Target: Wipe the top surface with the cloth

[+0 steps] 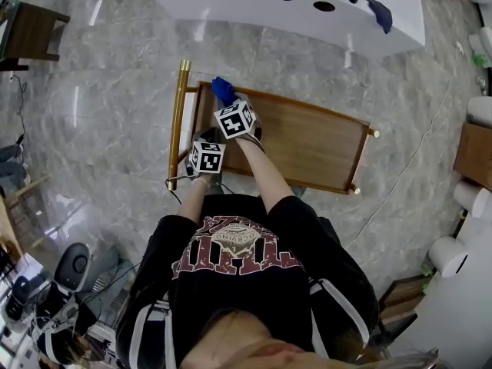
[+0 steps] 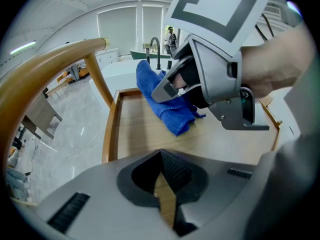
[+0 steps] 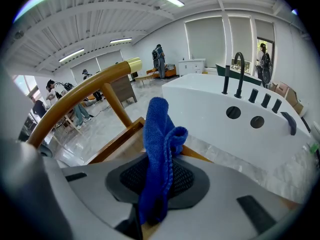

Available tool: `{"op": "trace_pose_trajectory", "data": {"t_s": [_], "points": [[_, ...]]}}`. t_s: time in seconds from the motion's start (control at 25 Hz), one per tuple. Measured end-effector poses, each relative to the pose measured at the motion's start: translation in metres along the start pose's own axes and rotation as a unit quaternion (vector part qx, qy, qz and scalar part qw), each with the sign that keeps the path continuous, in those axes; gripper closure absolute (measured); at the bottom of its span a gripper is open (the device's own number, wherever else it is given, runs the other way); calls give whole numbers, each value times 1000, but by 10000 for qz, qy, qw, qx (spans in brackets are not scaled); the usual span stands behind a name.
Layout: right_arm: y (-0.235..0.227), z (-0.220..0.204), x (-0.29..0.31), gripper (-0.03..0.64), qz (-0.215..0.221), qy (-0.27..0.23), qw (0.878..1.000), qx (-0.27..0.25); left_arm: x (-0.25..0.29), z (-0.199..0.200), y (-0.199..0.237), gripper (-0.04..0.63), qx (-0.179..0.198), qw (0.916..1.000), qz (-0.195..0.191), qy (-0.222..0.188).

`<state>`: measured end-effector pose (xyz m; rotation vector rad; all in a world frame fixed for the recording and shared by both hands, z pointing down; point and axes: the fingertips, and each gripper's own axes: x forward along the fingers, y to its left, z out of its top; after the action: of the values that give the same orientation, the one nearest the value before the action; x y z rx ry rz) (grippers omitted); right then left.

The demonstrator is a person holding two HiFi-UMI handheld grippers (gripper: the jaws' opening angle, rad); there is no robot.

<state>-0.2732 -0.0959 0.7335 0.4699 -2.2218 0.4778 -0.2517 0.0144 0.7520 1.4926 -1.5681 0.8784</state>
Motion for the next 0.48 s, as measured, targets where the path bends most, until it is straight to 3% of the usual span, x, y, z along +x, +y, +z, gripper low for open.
{"op": "trace_pose_trajectory", "data": {"t_s": [0.48], "points": [[-16,-11,-6,531,-59,56,10000,53,5,0,3,548,92,9999,49,74]]}}
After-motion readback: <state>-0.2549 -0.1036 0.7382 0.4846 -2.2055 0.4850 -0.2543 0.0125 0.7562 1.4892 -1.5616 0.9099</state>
